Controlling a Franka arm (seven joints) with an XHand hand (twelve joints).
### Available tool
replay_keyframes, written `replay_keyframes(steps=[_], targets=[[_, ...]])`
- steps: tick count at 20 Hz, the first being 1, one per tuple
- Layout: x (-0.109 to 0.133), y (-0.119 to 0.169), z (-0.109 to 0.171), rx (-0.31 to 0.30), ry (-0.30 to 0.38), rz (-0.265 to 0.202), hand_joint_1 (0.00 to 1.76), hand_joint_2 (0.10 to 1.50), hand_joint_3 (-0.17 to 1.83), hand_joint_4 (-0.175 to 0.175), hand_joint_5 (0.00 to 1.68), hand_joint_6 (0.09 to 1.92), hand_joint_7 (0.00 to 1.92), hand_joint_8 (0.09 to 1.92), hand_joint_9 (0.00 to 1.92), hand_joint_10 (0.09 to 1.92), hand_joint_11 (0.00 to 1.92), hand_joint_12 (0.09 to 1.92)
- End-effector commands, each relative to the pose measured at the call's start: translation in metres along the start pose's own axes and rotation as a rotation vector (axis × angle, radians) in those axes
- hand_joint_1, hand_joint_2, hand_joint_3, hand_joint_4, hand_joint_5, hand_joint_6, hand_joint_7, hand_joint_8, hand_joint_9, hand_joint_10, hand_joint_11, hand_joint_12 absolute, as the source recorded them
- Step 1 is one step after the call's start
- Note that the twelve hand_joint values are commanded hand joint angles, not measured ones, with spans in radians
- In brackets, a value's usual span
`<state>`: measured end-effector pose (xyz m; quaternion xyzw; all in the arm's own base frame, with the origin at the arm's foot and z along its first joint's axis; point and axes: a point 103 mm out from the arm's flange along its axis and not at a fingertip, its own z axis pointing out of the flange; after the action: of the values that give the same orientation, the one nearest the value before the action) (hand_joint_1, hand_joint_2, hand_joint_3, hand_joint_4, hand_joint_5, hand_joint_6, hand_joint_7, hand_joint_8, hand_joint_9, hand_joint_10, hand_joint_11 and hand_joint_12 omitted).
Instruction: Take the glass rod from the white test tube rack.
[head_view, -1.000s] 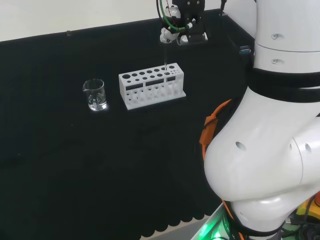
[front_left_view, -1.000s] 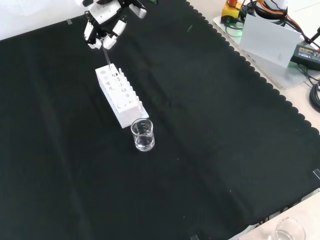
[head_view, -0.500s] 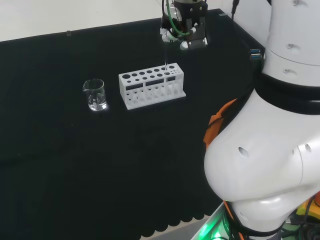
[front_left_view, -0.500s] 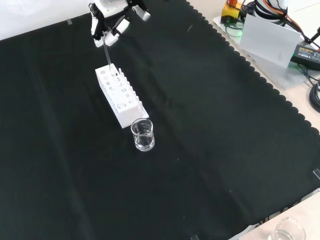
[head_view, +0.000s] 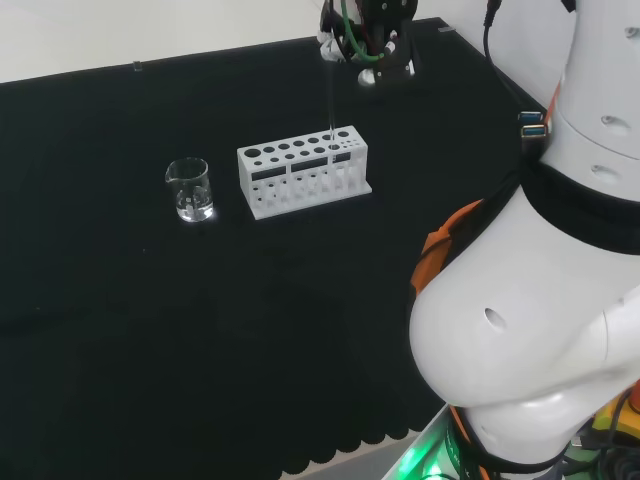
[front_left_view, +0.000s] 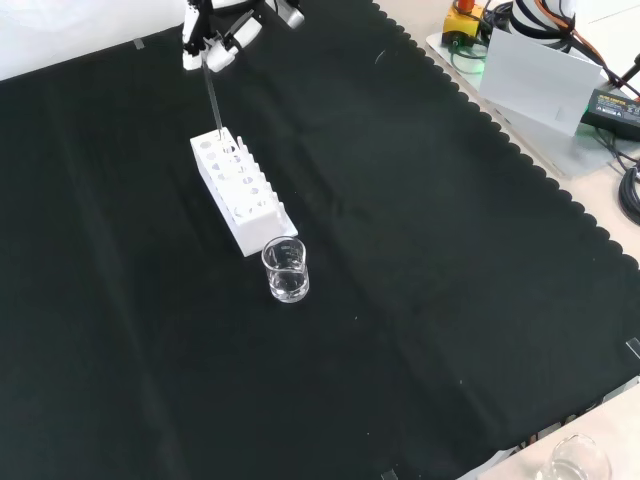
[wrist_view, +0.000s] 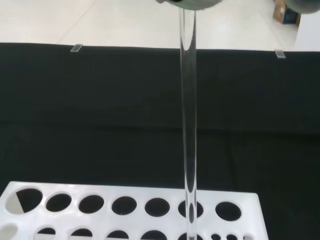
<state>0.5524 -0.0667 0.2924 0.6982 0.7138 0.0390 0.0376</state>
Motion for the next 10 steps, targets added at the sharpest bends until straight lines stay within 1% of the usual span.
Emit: replay_keyframes(steps=[1, 8, 10], targets=[[0.003, -0.009, -0.027, -0.025, -0.015, 0.033, 1.32, 1.05, -0.17, -0.173, 1.31, 0.31, 1.42, 0.47, 1.66, 0.47, 1.65, 0.38], [0.007, -0.020, -0.053, -0.055, -0.017, 0.026, 1.32, 1.04, -0.17, -0.173, 1.35, 0.24, 1.44, 0.43, 1.68, 0.45, 1.66, 0.37], [0.008, -0.023, -0.060, -0.061, -0.009, 0.033, 1.32, 1.04, -0.17, -0.172, 1.35, 0.22, 1.44, 0.43, 1.69, 0.44, 1.66, 0.37]])
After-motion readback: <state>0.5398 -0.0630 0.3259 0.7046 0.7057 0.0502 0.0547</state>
